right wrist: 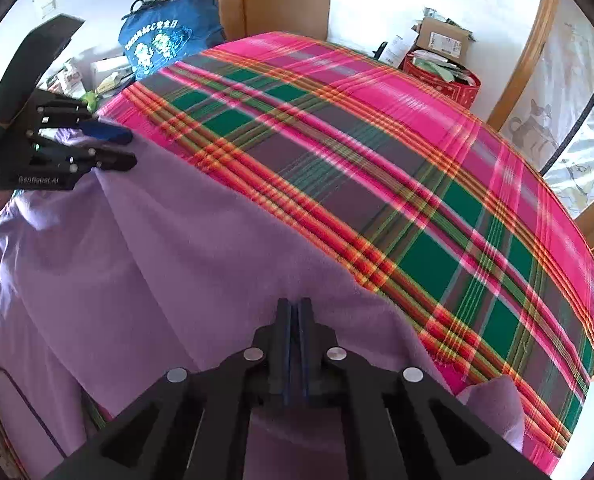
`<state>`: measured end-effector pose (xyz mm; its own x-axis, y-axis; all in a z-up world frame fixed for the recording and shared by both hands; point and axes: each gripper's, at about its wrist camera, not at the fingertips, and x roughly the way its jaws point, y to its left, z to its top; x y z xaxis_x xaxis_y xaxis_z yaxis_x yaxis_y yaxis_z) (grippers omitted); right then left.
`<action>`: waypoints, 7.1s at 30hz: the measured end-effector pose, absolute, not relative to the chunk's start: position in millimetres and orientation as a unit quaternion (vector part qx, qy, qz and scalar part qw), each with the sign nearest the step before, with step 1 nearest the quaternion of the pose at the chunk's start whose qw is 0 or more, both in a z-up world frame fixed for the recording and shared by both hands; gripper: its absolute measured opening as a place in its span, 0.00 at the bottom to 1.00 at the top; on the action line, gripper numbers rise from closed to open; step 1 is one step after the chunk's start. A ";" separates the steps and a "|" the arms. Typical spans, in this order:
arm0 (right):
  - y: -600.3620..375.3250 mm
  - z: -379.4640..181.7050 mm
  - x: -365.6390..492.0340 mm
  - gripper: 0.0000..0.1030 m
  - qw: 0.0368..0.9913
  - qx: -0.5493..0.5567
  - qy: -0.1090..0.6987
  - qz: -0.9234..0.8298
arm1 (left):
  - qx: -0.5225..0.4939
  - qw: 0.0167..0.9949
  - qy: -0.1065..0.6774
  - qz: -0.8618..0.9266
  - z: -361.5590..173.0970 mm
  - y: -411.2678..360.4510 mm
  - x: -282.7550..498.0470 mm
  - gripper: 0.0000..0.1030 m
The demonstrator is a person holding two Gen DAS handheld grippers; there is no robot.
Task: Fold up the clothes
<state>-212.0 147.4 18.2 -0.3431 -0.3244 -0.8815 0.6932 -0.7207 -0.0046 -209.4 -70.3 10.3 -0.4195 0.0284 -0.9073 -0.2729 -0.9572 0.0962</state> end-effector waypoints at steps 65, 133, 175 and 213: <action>117.7 30.8 -227.7 0.31 0.290 0.447 0.147 -0.833 | -0.477 0.099 0.087 0.869 13.2 -126.2 -235.1 0.03; 417.5 64.3 -221.2 0.05 0.009 0.444 -0.049 -0.895 | -0.500 0.036 0.141 0.854 3.8 -73.9 -228.6 0.17; 307.8 9.1 -137.6 0.27 0.153 0.481 -0.109 -0.856 | -0.456 0.227 0.265 0.819 17.7 89.5 -109.5 0.27; 268.9 -9.0 -143.5 0.38 0.204 0.459 -0.186 -0.844 | -0.479 0.227 0.005 0.848 36.3 16.2 -150.5 0.06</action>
<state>-143.5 268.9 -9.0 -0.4953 -0.5151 -0.6995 0.1734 -0.8476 0.5014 -150.5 16.2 36.3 -0.4377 0.3811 -0.8144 -0.3899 -0.8966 -0.2100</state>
